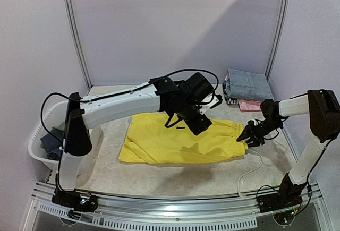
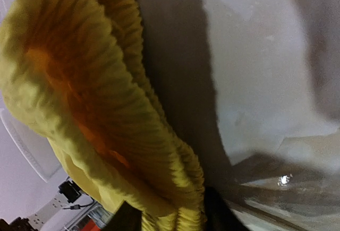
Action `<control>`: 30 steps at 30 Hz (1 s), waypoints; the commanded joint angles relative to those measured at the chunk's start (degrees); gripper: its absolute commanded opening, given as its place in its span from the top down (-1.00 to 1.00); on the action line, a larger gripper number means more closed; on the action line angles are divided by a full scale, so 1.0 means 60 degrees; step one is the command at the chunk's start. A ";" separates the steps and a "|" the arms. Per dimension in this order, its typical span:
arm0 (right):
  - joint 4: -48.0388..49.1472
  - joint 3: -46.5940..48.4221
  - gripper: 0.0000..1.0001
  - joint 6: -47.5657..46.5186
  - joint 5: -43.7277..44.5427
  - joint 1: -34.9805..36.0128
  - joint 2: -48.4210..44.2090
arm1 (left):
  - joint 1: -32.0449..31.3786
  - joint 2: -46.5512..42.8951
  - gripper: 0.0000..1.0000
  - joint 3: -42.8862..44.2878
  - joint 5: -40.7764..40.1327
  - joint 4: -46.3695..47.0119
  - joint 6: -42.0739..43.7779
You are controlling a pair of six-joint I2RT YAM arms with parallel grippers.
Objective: Fold and stack the mixed laundry pile
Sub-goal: Pick up the rectangle-folded shorts from the center of the board.
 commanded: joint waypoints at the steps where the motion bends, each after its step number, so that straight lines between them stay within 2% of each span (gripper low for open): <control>1: 0.1162 -0.0503 0.48 0.0335 -0.0649 0.0073 -0.0032 | -0.0031 0.0808 -0.38 0.0616 0.0352 -0.0087 0.0075; 6: 0.1811 -0.0441 0.99 0.0571 -0.0850 0.0703 0.0440 | -0.0046 0.0141 -0.31 -0.0476 -0.0006 0.0103 -0.0235; 10: 0.1558 -0.0149 0.96 0.0806 -0.0835 0.1085 0.0646 | -0.0206 -0.0392 -0.30 -0.1233 -0.0165 0.0400 0.0380; 11: 0.1247 -0.0074 0.82 0.0755 -0.0583 0.1084 0.0547 | -0.0282 -0.0406 -0.31 -0.1290 -0.0212 0.0433 0.0608; 14: 0.0064 0.0150 0.05 0.0397 0.0506 0.1038 -0.0094 | -0.0690 -0.0282 -0.31 -0.1305 -0.0303 0.0709 0.1370; 17: -0.0679 0.0257 -0.33 0.0300 0.0892 0.0802 -0.0707 | -0.1093 0.0206 -0.34 -0.0975 -0.0339 0.1094 0.1918; 20: -0.1341 0.0513 -0.51 0.0193 0.1334 0.0303 -0.1385 | -0.1449 0.0939 -0.34 -0.0217 -0.0087 0.1302 0.2308; 24: -0.1852 0.0725 -0.74 0.0368 0.1941 -0.0334 -0.2408 | -0.1605 0.1333 -0.34 0.0059 0.0347 0.2032 0.2460; 30: -0.2427 0.0826 -0.81 0.0436 0.2415 -0.0716 -0.3016 | -0.1673 0.2008 -0.31 0.0455 0.0640 0.2645 0.2624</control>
